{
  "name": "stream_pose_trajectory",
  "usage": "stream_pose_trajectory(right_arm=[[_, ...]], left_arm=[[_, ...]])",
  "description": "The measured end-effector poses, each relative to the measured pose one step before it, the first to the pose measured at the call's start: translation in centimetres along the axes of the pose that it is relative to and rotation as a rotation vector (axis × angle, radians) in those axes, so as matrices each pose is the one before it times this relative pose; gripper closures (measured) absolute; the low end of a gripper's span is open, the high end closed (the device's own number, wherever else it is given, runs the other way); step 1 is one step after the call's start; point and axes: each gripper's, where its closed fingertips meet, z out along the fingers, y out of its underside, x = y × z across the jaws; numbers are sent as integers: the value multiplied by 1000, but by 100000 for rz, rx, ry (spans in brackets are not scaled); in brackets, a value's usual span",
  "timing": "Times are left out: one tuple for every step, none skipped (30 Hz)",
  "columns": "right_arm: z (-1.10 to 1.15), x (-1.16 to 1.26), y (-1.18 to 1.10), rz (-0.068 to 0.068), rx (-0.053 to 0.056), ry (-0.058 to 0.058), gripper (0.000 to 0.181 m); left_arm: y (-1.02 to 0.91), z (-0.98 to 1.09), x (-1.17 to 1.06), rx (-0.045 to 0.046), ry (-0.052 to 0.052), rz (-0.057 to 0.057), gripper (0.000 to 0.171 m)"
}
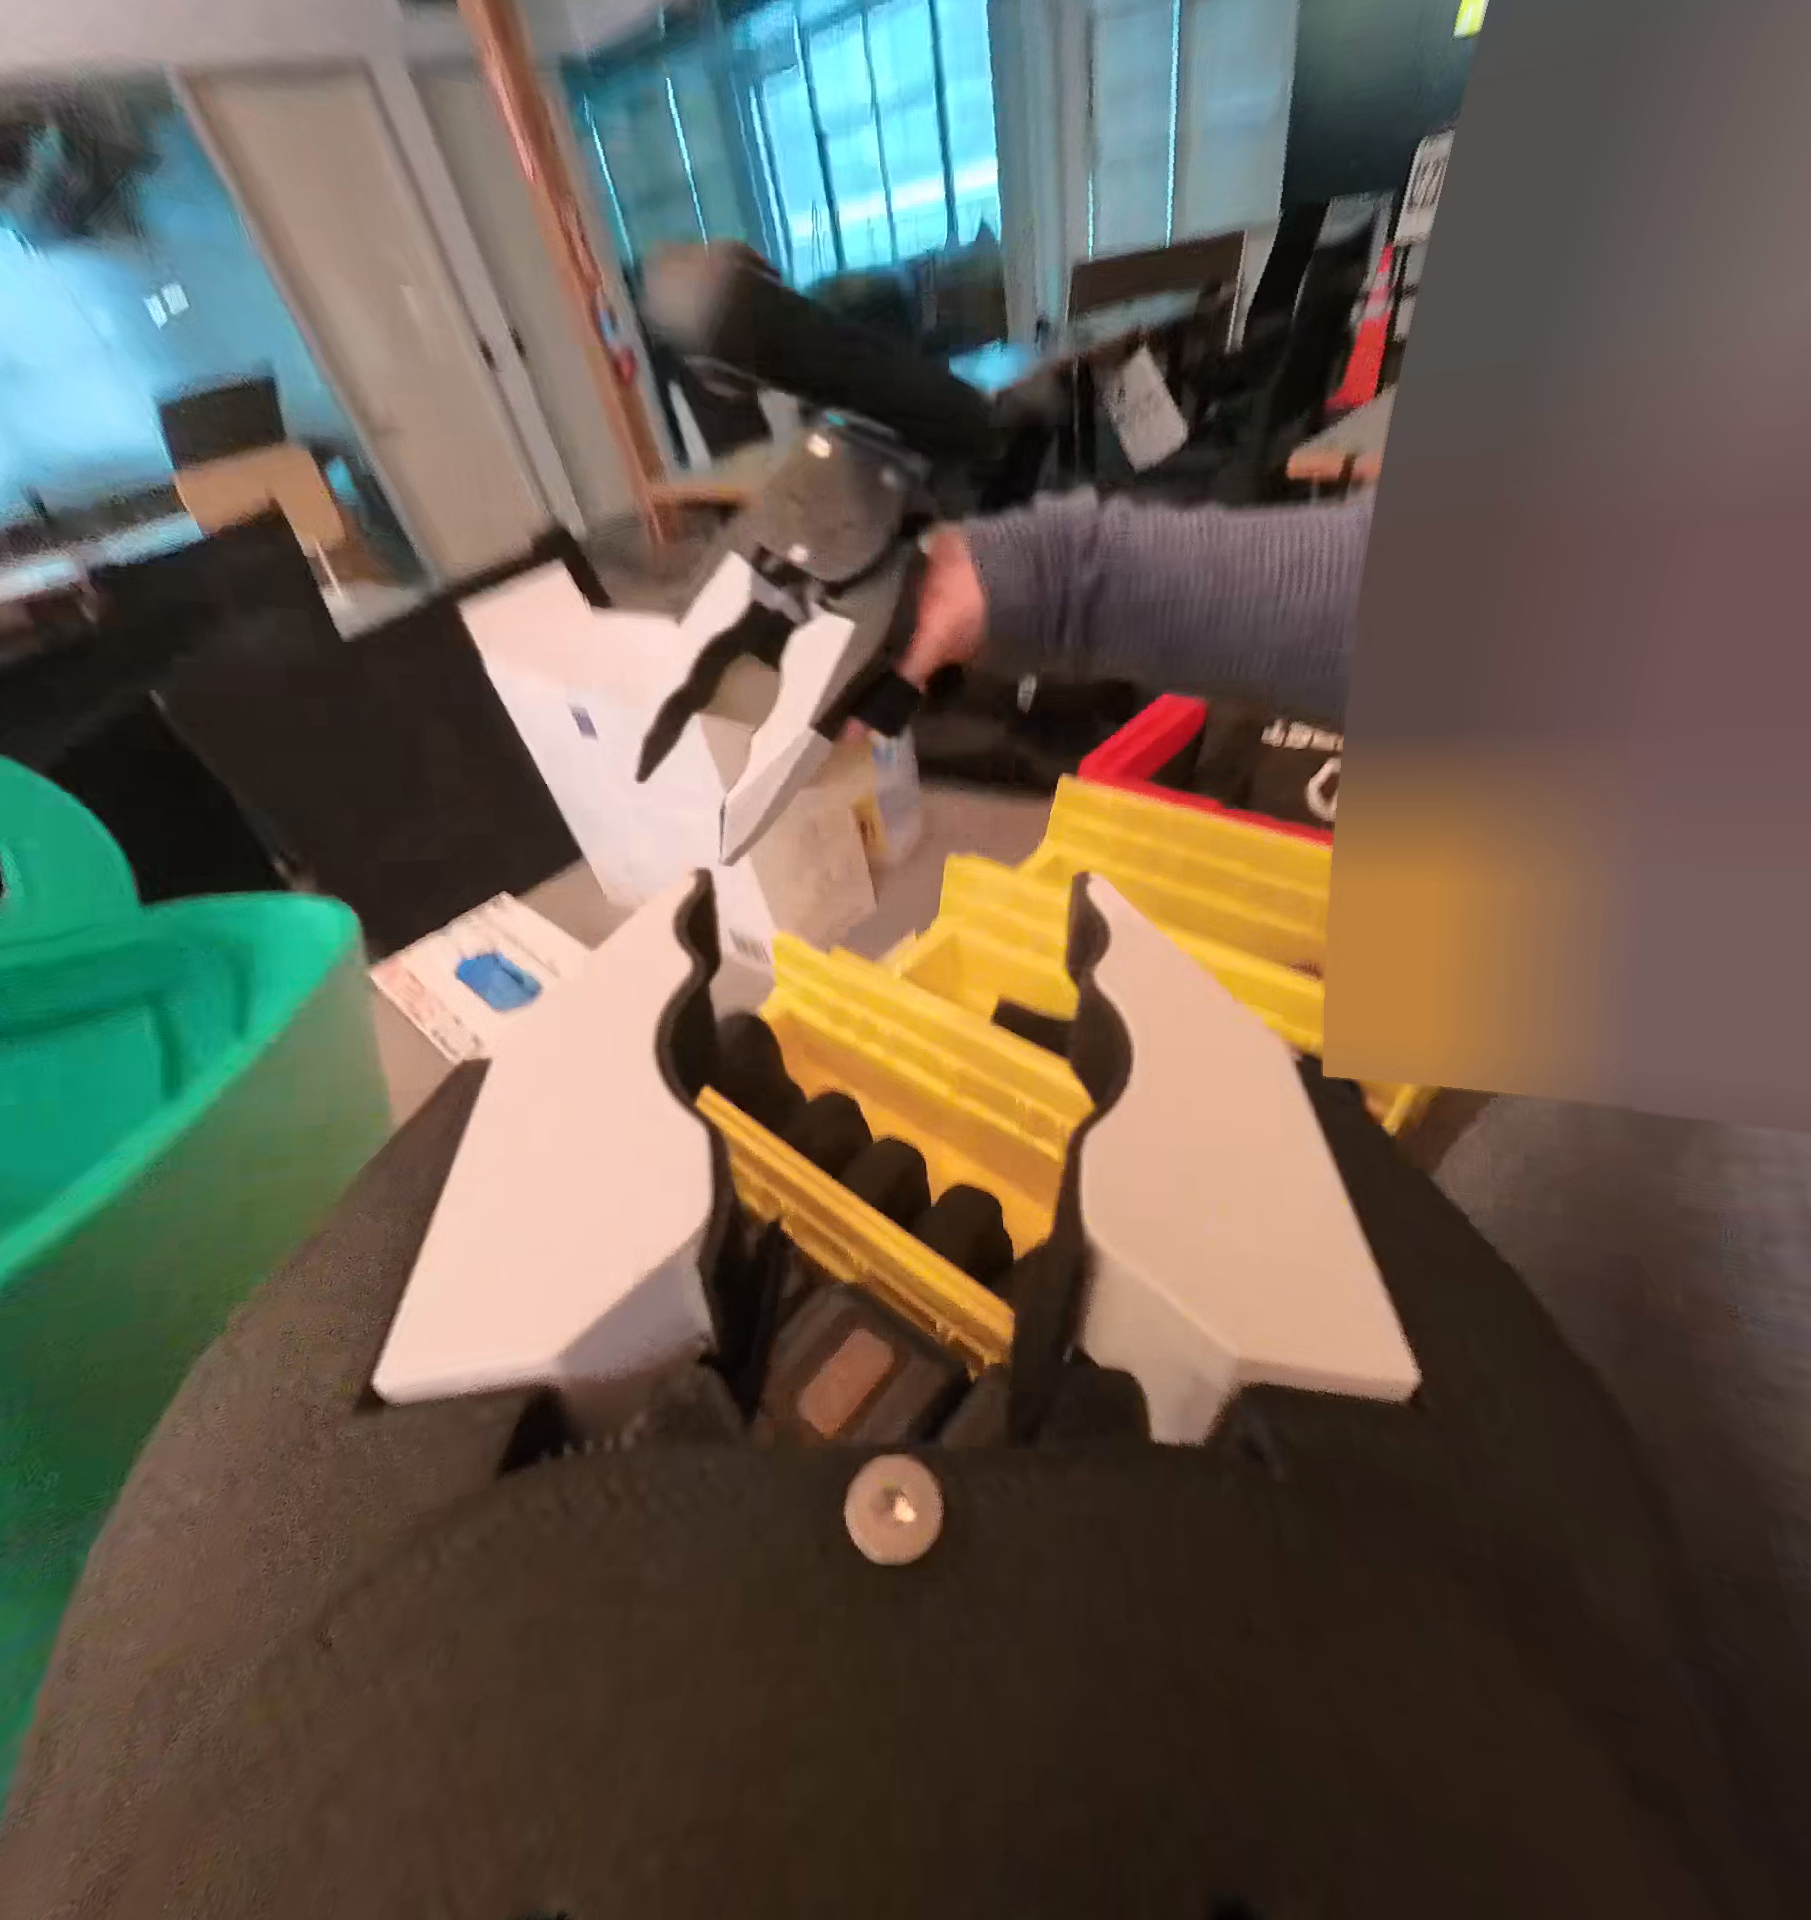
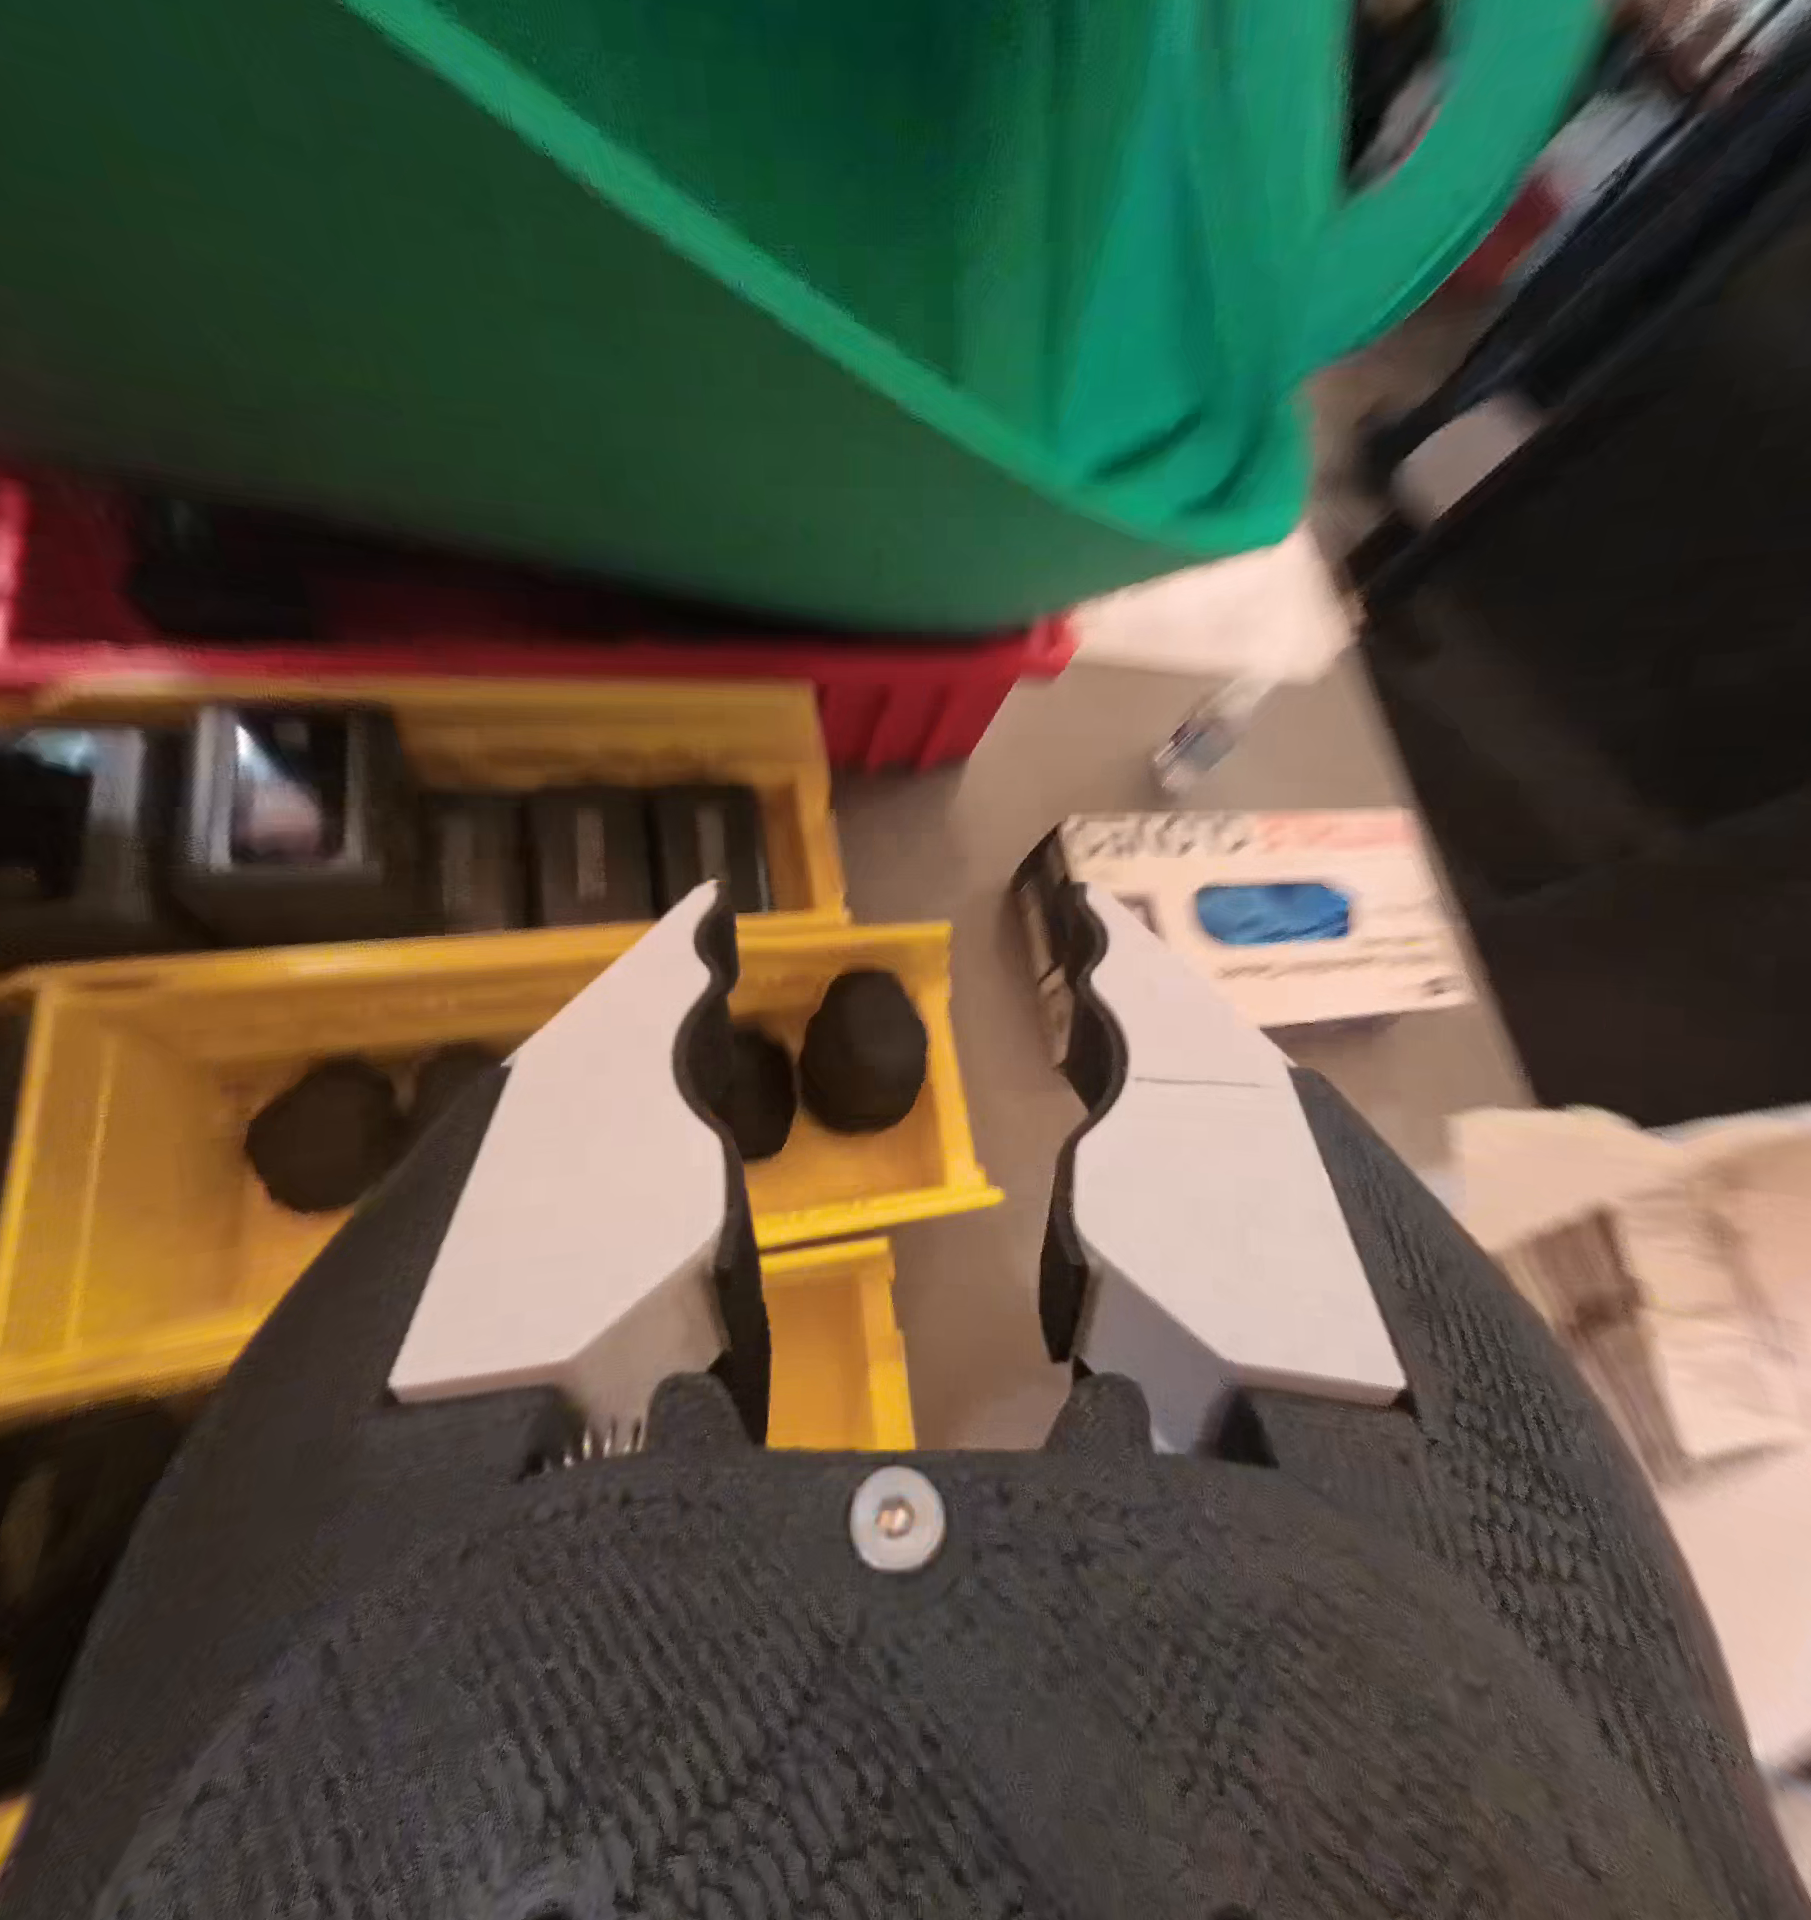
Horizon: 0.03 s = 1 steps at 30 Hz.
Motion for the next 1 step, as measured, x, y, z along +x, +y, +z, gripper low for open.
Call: stream_pose_trajectory(right_arm=[[-1917,193,-1445,-955,8533,6824,123]], left_arm=[[-1601,-1199,58,4908,-505,1547,106]])
